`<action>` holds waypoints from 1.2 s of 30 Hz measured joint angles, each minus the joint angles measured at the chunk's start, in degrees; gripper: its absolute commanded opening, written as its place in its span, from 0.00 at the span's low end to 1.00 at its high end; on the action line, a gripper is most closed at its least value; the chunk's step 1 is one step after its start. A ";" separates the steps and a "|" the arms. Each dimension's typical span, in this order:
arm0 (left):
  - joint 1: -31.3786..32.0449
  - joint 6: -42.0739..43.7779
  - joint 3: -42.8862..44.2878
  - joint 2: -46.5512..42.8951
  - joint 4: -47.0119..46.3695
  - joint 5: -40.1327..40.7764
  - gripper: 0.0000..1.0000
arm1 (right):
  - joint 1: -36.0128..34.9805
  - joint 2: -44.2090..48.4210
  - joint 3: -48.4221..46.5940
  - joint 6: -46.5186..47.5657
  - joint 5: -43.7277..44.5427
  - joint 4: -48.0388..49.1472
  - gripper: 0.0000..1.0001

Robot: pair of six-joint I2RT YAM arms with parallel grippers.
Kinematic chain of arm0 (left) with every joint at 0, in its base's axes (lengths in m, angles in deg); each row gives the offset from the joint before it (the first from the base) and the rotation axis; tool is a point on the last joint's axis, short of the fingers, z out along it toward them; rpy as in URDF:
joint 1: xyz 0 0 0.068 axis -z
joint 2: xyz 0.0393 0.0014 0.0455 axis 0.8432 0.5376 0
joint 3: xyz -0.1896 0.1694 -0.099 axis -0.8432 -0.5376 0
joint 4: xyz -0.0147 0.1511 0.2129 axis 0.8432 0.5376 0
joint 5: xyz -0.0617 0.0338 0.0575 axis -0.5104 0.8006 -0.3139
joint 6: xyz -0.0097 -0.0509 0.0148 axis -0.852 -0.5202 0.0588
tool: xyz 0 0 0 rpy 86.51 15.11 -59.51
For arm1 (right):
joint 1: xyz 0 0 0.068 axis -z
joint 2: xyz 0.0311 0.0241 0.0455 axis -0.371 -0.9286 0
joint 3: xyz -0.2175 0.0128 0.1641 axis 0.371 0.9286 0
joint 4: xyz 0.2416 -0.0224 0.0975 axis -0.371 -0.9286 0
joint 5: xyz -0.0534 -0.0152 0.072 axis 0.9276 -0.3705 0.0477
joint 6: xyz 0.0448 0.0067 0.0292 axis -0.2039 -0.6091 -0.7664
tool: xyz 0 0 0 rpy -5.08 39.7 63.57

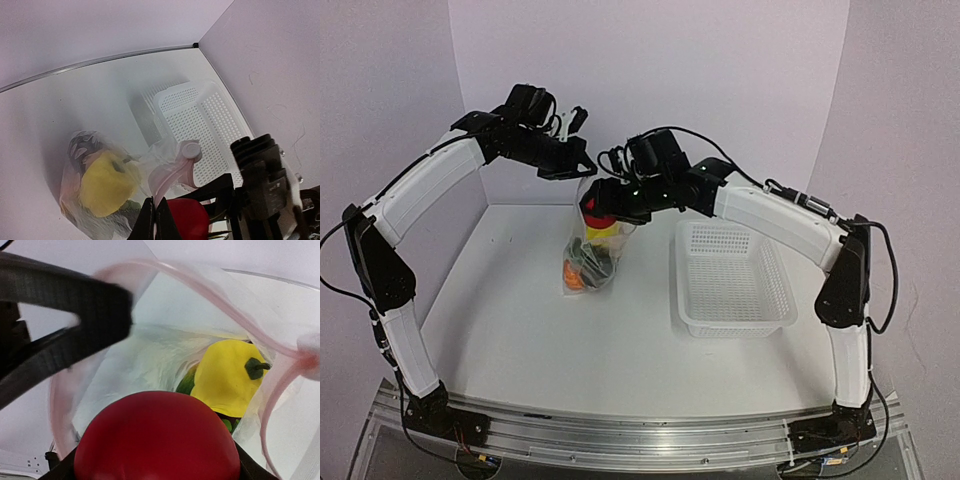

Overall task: Place the food in the zip-top bag and seal the zipper
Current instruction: Place the fake vegetable in the zipper food storage bag.

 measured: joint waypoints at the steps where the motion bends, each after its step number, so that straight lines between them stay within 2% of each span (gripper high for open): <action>1: 0.00 0.00 0.00 0.00 0.00 -0.20 0.00 | -0.03 -0.67 -0.75 0.42 0.73 -0.95 0.89; 8: 0.00 -0.07 0.00 0.00 0.09 -0.78 0.00 | -0.56 -3.24 -5.58 3.83 3.49 -7.37 0.94; 14: -0.02 -0.85 0.00 0.00 0.08 0.05 0.00 | -2.00 -3.18 -11.68 6.65 1.45 -9.62 0.95; 18: -0.10 -1.96 0.00 0.00 0.08 1.09 0.00 | -4.17 -1.86 -13.10 8.14 1.78 -9.97 0.89; 21: -0.15 -3.02 0.00 0.00 0.09 2.32 0.00 | -7.48 1.32 -12.03 8.79 7.18 -10.50 0.85; 25: -0.15 -4.50 0.01 0.00 0.09 4.26 0.00 | -13.10 11.34 -2.15 3.90 18.98 -10.69 0.88; 29: -0.15 -6.52 0.04 0.00 0.11 5.85 0.00 | -15.10 17.43 3.06 -5.55 25.19 -15.96 0.96; 32: -0.15 -8.46 0.19 0.01 0.10 6.12 0.00 | -14.15 15.83 1.80 -10.95 24.68 -19.41 0.97; 36: -0.15 -11.30 0.26 0.46 -0.04 6.19 0.00 | -13.40 8.06 -4.78 -14.49 22.14 -22.75 0.98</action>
